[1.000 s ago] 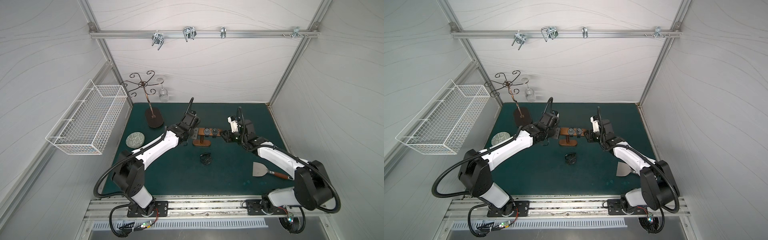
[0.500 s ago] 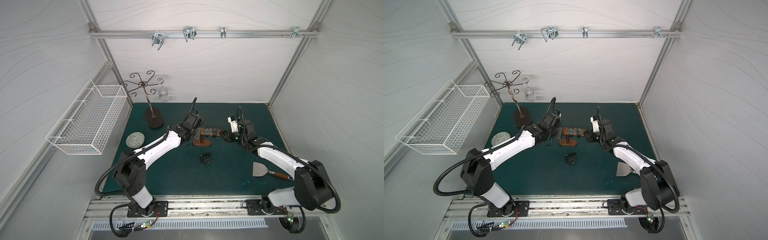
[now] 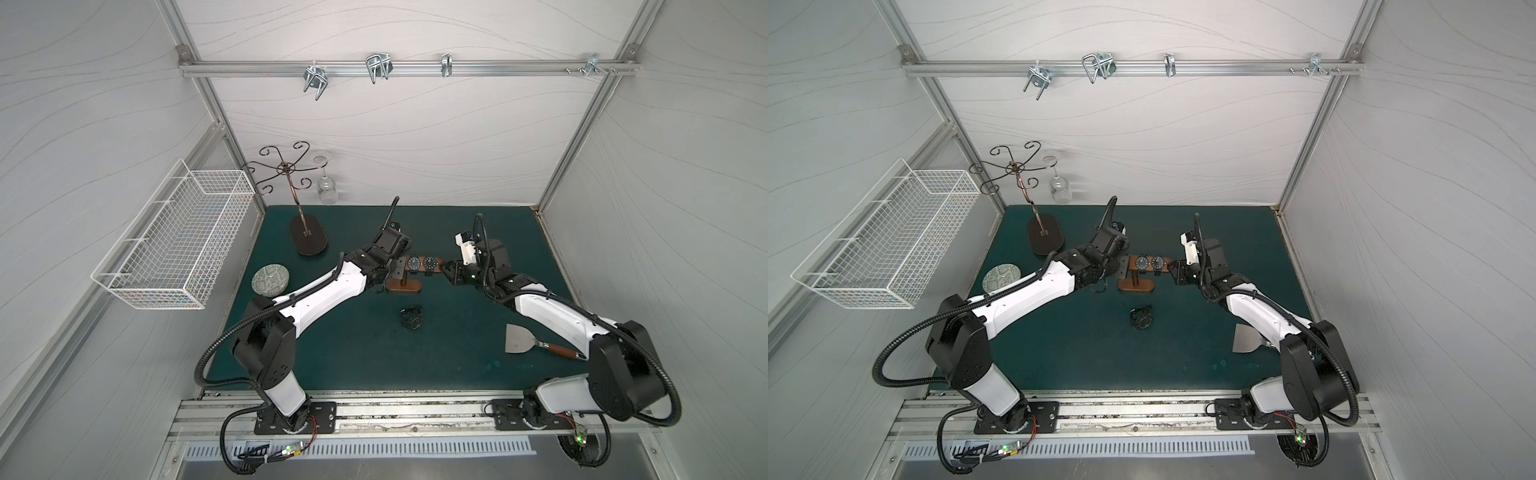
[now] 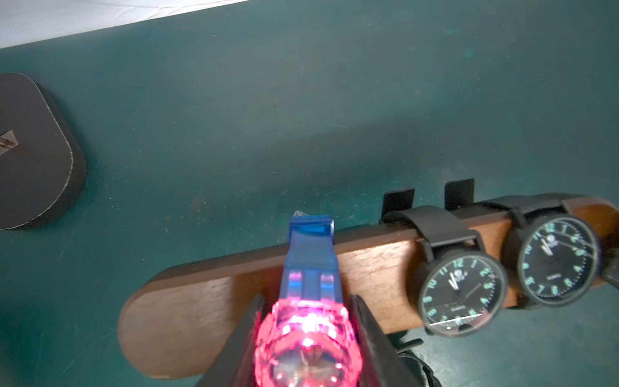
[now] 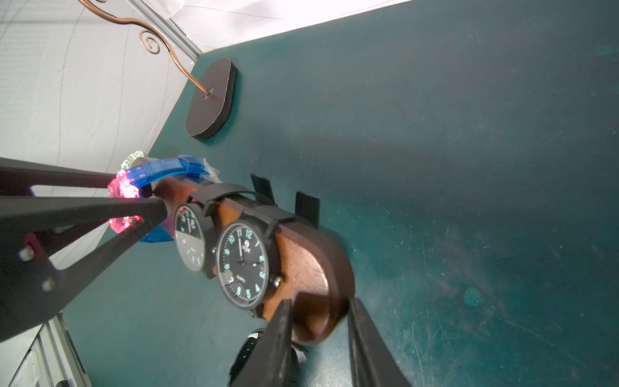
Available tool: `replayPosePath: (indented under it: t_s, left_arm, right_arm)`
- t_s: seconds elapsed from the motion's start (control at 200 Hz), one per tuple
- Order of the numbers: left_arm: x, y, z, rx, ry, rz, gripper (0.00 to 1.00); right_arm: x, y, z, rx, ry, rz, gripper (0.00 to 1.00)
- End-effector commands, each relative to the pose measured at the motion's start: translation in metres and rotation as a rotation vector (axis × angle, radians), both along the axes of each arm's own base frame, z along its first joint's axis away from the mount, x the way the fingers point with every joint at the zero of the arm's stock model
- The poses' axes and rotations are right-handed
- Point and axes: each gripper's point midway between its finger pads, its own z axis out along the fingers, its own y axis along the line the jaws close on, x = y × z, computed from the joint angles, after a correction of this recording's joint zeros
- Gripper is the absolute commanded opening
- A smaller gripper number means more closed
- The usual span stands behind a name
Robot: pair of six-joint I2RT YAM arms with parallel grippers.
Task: Place watch on stand
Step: Place the watch on the stand.
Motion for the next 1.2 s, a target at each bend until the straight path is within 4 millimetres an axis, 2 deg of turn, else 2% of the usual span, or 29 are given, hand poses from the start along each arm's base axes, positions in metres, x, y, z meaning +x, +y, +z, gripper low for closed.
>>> replayPosePath:
  t_s: [0.0, 0.855, 1.196]
  left_arm:
    - [0.012, -0.012, 0.018, -0.051, -0.051, 0.022, 0.21]
    - [0.011, -0.025, 0.018, -0.091, -0.074, 0.050, 0.24]
    - [0.012, -0.025, 0.017, -0.081, -0.072, 0.064, 0.35]
  right_arm:
    - [0.002, 0.005, 0.005, 0.004, -0.010, 0.015, 0.31]
    - [0.000, 0.005, 0.006, 0.004, -0.012, 0.017, 0.31]
    - [-0.001, 0.005, 0.006, 0.006, -0.013, 0.021, 0.31]
